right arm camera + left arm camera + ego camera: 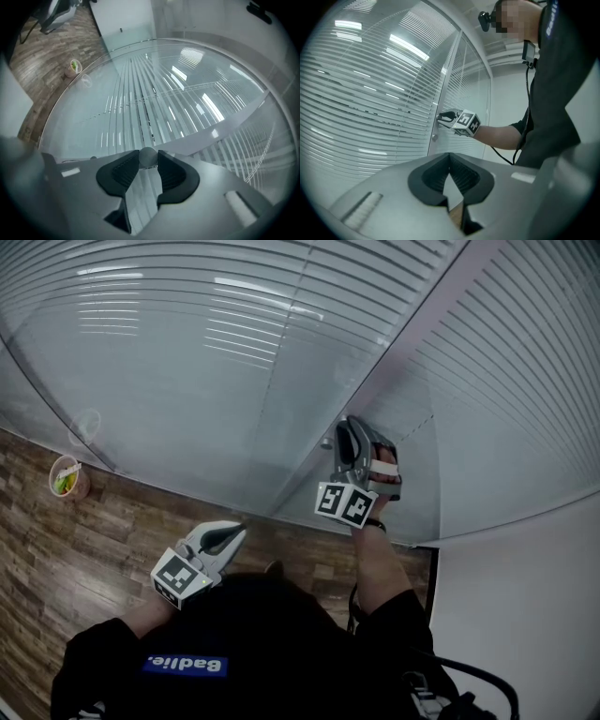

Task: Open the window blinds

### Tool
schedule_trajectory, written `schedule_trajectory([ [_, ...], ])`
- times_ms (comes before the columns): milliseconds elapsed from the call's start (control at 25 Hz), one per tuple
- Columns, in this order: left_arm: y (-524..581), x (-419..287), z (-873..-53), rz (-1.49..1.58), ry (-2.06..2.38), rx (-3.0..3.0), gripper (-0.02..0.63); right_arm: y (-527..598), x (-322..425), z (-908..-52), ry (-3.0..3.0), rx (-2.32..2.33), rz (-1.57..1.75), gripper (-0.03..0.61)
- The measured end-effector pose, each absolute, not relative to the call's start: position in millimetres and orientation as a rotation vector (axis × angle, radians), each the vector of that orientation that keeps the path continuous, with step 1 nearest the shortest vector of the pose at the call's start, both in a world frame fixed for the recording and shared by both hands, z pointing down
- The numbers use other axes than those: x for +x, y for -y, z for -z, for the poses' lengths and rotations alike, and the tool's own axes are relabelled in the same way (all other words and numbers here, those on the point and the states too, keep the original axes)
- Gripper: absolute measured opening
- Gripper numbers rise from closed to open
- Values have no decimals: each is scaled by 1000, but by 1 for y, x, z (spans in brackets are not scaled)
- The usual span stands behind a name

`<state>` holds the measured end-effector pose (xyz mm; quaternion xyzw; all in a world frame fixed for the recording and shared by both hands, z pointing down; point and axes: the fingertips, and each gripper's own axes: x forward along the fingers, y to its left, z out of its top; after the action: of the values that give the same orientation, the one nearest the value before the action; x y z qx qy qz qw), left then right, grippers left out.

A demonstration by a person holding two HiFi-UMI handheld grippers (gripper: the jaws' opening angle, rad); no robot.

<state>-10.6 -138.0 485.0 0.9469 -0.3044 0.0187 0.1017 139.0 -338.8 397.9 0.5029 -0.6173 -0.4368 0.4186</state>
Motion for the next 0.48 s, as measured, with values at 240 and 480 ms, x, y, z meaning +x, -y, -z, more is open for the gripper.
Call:
schedule_trajectory([
  [240, 137, -10, -487, -63, 894, 2796, 0, 338, 139, -396, 1653, 1377, 997, 127],
  [480, 138, -10, -485, -70, 882, 2794, 0, 339, 139, -392, 1765, 1493, 871, 129],
])
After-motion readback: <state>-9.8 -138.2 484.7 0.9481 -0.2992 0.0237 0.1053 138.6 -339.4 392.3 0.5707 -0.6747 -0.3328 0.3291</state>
